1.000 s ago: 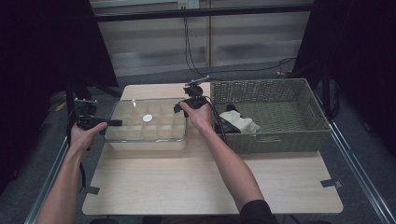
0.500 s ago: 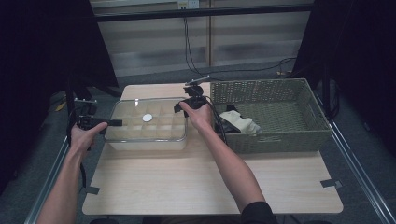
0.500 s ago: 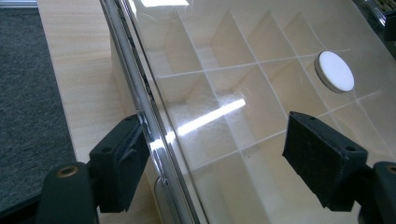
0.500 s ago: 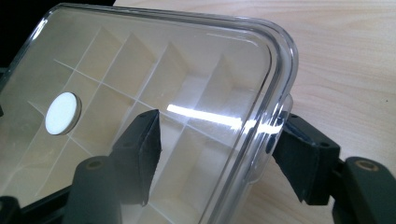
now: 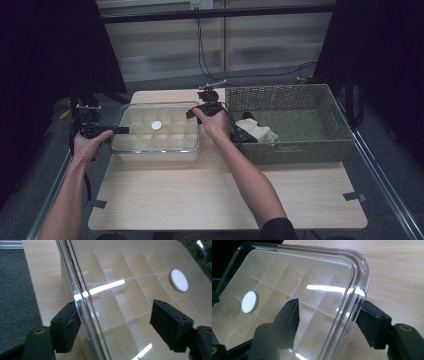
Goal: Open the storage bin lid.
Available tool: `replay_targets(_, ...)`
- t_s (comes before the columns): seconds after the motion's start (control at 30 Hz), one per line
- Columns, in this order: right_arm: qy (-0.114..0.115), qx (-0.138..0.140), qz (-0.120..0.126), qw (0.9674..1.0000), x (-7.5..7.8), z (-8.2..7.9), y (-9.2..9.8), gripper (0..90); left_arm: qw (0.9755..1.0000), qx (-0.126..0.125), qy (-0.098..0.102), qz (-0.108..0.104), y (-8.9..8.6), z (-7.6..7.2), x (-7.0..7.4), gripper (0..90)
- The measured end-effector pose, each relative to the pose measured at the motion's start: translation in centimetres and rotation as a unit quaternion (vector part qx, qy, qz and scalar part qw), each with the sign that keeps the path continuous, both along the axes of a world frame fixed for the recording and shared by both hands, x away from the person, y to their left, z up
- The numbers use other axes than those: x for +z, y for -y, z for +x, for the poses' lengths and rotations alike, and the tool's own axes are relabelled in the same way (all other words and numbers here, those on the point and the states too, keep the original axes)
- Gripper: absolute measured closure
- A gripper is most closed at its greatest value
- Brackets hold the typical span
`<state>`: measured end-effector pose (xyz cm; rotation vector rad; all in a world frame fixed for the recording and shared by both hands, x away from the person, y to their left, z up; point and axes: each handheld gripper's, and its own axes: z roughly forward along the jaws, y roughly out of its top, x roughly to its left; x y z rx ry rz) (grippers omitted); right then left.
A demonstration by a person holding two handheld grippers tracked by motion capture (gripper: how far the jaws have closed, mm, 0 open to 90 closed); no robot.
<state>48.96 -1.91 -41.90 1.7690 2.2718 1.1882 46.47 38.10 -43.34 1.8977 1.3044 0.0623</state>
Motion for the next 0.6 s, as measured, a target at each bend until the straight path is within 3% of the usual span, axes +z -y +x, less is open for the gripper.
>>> replay_targets(0.2, 0.002, 0.004, 0.008, 1.0000, -0.1, 0.0, 0.1, 44.4, 0.9999, -0.007, -0.002, -0.012, -0.9, -0.4, 0.0, 34.5)
replay_targets(0.43, 0.002, 0.006, 0.025, 0.9997, 0.4, -0.1, 0.4, 49.2, 0.9992, 0.003, 0.011, -0.039, -1.5, -0.7, 0.0, 41.3)
replay_targets(0.6, 0.003, 0.010, 0.030, 0.9995, 0.7, -0.3, 0.7, 51.6, 0.9991, 0.001, 0.017, -0.039, -1.6, -1.0, 0.1, 43.6)
